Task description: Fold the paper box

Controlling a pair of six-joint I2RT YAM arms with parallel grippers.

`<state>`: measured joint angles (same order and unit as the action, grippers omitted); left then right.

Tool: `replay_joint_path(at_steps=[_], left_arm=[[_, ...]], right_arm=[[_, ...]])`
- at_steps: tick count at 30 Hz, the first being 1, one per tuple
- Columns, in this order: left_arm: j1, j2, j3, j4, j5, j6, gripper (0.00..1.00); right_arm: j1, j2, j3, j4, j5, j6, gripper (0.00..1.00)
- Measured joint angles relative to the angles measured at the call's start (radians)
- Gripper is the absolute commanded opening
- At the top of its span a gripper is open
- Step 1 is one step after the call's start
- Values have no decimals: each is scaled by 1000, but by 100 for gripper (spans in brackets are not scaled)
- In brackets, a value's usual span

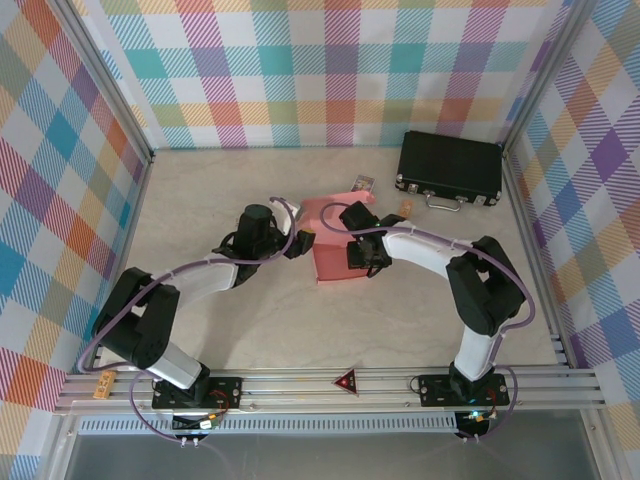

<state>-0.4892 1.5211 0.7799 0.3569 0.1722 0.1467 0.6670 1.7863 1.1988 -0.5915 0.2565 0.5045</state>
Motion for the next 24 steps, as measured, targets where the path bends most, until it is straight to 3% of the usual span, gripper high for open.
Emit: replay_joint_path(at_steps=[7, 12, 16, 20, 24], left_arm=[[0, -202, -25, -90, -108, -43, 76], [14, -319, -10, -256, -330, -179, 76], [89, -295, 50, -439, -431, -294, 70], [220, -208, 98, -579, -430, -381, 61], [341, -62, 129, -650, -322, -423, 52]], right_arm=[[0, -59, -22, 19, -1, 0, 55], [0, -146, -64, 51, -8, -15, 55], [0, -188, -77, 64, -8, -20, 56], [-1, -215, -86, 75, -6, -23, 56], [-6, -226, -93, 75, -5, -23, 56]])
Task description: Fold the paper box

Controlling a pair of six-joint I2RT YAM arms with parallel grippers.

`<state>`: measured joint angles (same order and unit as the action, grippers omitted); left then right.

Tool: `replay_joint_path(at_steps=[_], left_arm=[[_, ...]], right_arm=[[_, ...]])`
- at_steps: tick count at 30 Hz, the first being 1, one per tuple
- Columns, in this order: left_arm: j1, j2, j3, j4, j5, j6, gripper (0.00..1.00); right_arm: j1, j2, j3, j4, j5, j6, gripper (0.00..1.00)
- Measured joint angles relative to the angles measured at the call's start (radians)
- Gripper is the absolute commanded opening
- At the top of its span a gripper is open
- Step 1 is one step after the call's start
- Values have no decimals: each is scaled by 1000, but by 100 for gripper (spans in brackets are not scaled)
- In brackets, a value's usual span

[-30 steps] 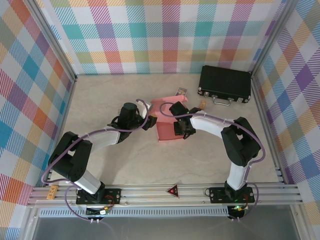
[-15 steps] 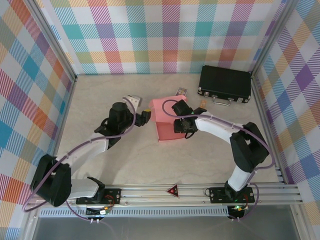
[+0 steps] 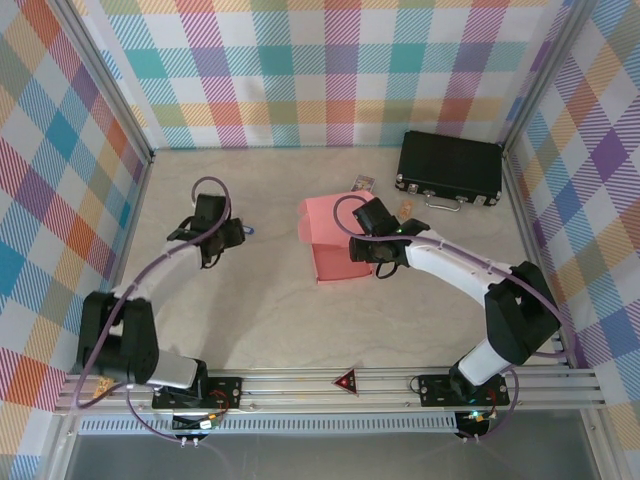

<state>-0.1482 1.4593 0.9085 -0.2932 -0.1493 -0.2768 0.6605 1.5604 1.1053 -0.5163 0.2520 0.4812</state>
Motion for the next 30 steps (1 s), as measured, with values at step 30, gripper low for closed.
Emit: replay_joint_path(at_steps=[30], left_arm=[[142, 357, 152, 136, 358, -10, 29]], right_arm=[[0, 0, -24, -1, -24, 1, 56]])
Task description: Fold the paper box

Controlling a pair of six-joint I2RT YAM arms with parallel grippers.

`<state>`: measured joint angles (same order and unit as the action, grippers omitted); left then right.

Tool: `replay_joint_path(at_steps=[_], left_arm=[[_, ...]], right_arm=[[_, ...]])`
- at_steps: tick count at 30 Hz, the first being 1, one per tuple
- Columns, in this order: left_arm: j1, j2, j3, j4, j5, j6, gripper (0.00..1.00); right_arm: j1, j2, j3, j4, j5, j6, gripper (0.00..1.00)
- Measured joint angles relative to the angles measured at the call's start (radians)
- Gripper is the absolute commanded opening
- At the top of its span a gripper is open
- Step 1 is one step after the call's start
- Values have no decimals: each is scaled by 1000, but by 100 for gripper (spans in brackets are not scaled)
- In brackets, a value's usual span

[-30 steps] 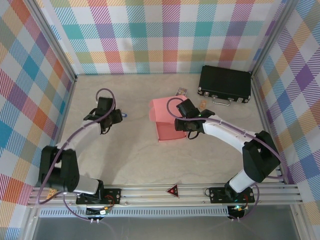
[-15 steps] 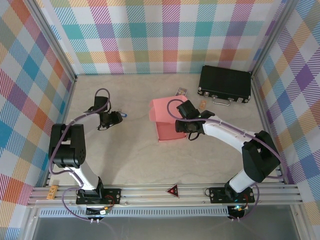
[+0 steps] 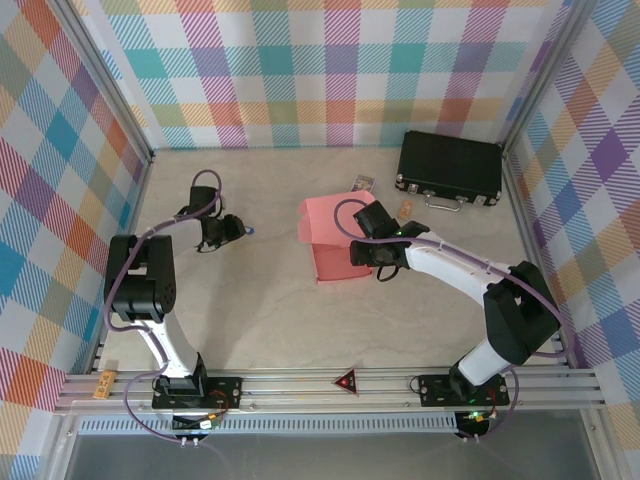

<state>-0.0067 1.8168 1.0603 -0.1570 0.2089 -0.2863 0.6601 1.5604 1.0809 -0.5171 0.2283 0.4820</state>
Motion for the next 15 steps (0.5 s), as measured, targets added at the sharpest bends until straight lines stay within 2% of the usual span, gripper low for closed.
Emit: replay_joint_path(at_steps=[11, 15], left_arm=[[3, 56, 63, -20, -1, 2, 27], [3, 85, 92, -32, -1, -1, 20]], right_arm=[[0, 0, 0, 0, -7, 0, 56], [0, 0, 0, 0, -11, 0, 56]])
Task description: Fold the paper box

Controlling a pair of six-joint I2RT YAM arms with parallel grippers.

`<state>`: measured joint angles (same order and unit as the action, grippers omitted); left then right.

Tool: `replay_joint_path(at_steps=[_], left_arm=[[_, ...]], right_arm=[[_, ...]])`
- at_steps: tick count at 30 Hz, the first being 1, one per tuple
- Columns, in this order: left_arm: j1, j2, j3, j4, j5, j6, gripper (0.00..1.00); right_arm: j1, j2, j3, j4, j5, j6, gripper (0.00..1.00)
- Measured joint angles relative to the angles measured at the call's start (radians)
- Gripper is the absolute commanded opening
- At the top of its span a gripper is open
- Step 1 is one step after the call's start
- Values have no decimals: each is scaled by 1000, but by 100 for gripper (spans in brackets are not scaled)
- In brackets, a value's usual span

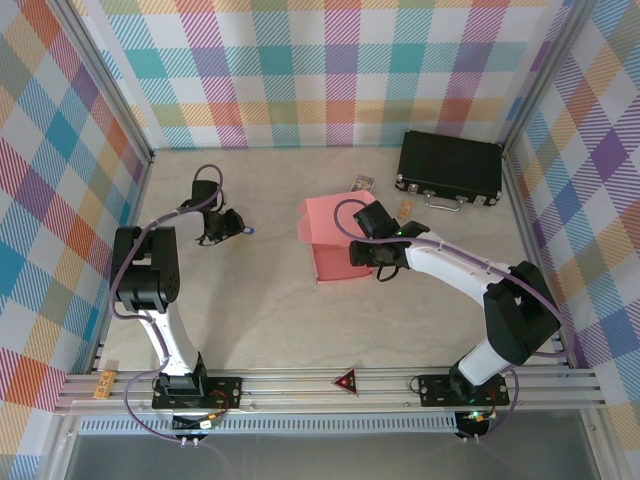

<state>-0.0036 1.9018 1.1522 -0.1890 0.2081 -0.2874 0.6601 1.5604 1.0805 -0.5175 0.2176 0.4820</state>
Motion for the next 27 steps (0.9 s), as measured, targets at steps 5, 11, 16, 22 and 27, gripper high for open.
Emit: replay_joint_path(at_steps=[5, 11, 16, 22, 27], left_arm=[[0, 9, 12, -23, -8, -4, 10], [1, 10, 23, -27, -27, -11, 0], [1, -5, 18, -41, -41, -11, 0], [1, -168, -36, -99, -40, -12, 0], [-8, -340, -73, -147, -27, -19, 0]], right_arm=[[0, 0, 0, 0, -4, 0, 56], [0, 0, 0, -5, -11, 0, 56], [0, 0, 0, -8, -10, 0, 56], [-21, -19, -34, 0, -18, 1, 54], [-100, -35, -79, 23, -81, 1, 49]])
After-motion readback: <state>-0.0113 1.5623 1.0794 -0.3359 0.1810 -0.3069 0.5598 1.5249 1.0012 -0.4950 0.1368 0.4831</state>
